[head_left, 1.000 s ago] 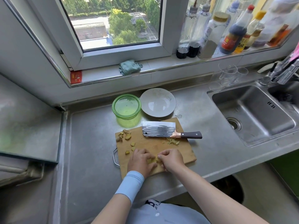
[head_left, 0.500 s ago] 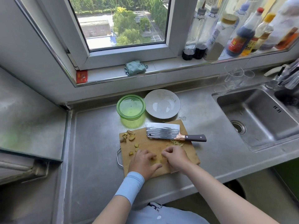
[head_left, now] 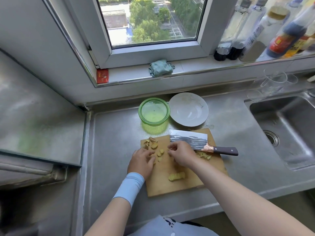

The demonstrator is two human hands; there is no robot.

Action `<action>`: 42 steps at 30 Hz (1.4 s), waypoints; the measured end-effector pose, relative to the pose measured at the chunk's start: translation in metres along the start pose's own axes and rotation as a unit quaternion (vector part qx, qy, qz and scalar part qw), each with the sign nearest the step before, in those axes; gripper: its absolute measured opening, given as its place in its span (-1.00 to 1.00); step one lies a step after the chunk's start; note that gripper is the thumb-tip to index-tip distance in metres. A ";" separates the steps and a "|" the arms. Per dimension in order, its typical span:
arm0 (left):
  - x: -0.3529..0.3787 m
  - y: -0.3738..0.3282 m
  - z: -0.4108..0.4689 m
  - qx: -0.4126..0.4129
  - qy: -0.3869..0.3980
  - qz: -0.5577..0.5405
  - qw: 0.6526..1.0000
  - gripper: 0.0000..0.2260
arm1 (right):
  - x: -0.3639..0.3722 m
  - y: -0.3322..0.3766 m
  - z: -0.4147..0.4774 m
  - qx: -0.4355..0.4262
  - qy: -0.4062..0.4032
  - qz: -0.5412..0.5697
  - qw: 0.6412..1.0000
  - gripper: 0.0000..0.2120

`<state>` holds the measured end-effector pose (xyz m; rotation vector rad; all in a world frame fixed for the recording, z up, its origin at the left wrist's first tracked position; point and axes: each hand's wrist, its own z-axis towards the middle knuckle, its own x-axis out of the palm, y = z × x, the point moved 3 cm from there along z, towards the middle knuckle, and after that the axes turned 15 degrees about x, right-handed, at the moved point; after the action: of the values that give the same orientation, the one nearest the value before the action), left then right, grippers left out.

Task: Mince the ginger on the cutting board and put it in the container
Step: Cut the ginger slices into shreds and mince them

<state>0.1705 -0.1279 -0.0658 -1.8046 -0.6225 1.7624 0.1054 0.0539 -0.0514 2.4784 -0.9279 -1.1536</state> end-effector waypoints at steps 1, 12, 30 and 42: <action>0.001 0.001 0.000 0.006 0.014 0.000 1.000 -0.81 | -0.004 -0.004 -0.002 -0.008 -0.010 -0.023 1.000 -0.85; 0.007 0.008 -0.005 0.014 0.032 0.020 0.999 -0.93 | -0.020 -0.057 -0.036 -0.052 0.019 -0.233 0.971 -0.75; 0.000 0.005 -0.026 -0.174 -0.043 -0.132 0.975 -0.96 | -0.022 -0.035 -0.029 -0.054 0.003 -0.093 0.994 -0.94; -0.001 0.008 0.011 -0.096 0.047 0.021 0.994 -0.91 | 0.011 0.009 -0.008 -0.050 -0.059 -0.107 0.991 -0.86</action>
<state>0.1588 -0.1340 -0.0698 -2.0298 -0.7433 1.6821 0.1128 0.0393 -0.0483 2.4979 -0.6264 -1.3909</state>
